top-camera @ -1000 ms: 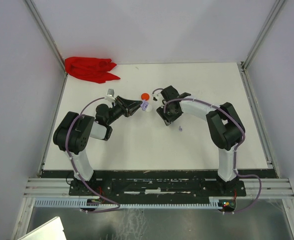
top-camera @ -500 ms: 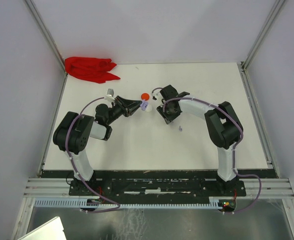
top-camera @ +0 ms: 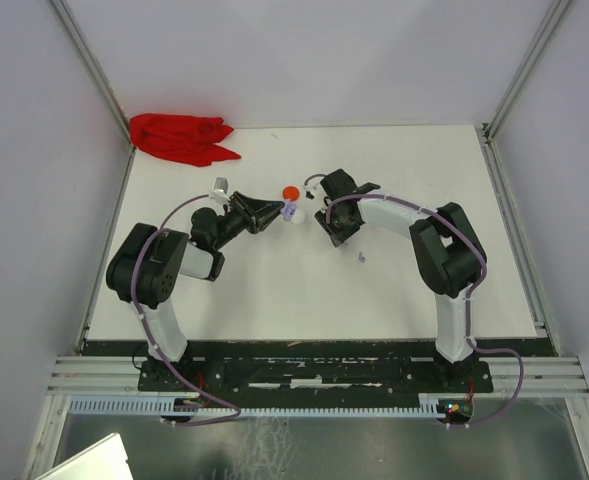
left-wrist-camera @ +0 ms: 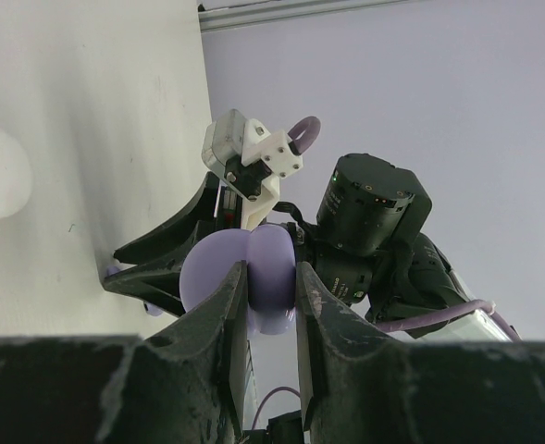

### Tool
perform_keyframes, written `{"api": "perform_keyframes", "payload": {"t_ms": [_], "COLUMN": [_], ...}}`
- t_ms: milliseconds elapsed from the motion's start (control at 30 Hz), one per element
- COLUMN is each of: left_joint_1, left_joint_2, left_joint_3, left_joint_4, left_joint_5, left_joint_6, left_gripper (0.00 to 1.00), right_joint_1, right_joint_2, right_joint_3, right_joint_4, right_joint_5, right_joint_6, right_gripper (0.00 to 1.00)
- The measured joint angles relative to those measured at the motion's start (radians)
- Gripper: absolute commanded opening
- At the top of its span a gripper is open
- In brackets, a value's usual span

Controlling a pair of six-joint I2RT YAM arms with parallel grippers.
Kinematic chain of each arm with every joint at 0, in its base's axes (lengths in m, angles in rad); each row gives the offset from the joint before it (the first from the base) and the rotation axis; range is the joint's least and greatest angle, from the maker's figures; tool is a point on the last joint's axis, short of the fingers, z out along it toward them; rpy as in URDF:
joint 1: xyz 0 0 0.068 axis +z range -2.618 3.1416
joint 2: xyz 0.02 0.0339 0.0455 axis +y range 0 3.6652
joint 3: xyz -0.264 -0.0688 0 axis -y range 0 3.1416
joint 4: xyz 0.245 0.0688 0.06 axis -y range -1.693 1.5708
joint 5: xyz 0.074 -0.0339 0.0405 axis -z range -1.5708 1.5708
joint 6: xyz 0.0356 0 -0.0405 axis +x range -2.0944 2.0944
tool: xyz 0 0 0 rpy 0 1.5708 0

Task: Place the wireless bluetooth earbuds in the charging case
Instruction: Pick up the earbud from the center of the board.

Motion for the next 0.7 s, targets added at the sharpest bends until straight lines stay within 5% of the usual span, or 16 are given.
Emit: {"api": "perform_keyframes", "payload": {"t_ms": [700], "left_joint_1": [0.004], "left_joint_2": [0.0], "left_joint_3": [-0.002], "left_joint_4": [0.0], "left_joint_5": [0.0], "left_joint_6": [0.0], "left_gripper": [0.03], "right_joint_1": [-0.015], "right_joint_2": [0.0], "right_joint_3": [0.003], "right_joint_4": [-0.006], "right_joint_5": [-0.003], "right_joint_6": [0.014], "right_gripper": [0.1]}}
